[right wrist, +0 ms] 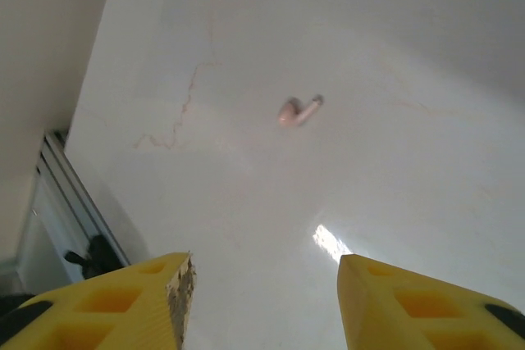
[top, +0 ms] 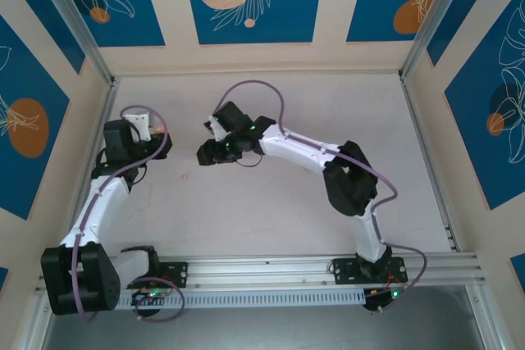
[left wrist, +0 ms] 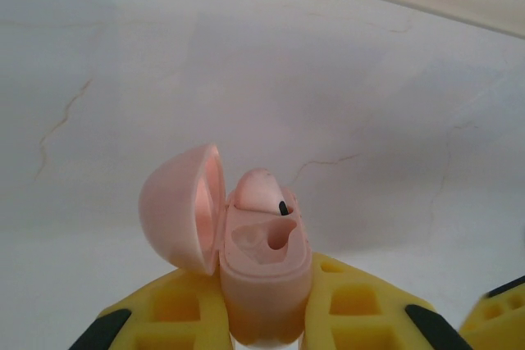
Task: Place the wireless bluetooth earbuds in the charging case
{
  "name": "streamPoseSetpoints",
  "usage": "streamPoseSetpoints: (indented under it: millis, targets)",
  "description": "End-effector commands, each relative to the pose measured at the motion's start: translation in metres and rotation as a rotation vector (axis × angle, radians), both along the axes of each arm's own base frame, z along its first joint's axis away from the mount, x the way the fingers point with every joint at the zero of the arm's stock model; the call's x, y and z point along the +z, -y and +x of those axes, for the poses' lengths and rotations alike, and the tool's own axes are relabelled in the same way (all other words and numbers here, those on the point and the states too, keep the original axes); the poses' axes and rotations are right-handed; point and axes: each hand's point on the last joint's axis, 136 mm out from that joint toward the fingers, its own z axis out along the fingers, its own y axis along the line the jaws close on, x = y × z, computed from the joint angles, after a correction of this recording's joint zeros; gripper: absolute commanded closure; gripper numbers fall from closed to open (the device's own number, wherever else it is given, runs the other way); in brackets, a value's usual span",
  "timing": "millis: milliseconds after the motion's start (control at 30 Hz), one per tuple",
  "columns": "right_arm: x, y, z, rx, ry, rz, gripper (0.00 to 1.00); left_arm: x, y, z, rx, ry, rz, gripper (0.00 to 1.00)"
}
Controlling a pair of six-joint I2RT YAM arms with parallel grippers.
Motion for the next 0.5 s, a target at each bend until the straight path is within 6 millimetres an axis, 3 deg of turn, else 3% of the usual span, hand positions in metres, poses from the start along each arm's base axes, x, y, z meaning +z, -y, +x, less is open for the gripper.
streamPoseSetpoints:
  millis: [0, 200, 467]
  targets:
    - [0.003, -0.033, -0.001, 0.233, 0.195, 0.120, 0.48, 0.005, -0.014, 0.002, 0.050, -0.022, -0.057, 0.91]
    - [-0.018, -0.046, -0.014, 0.578, 0.492, 0.152, 0.39, 0.004, -0.027, 0.004, 0.082, -0.023, -0.085, 0.91]
    - [-0.051, -0.031, -0.026, 1.077, 0.759, 0.208, 0.39, 0.000, -0.035, 0.005, 0.110, -0.032, -0.105, 0.91]
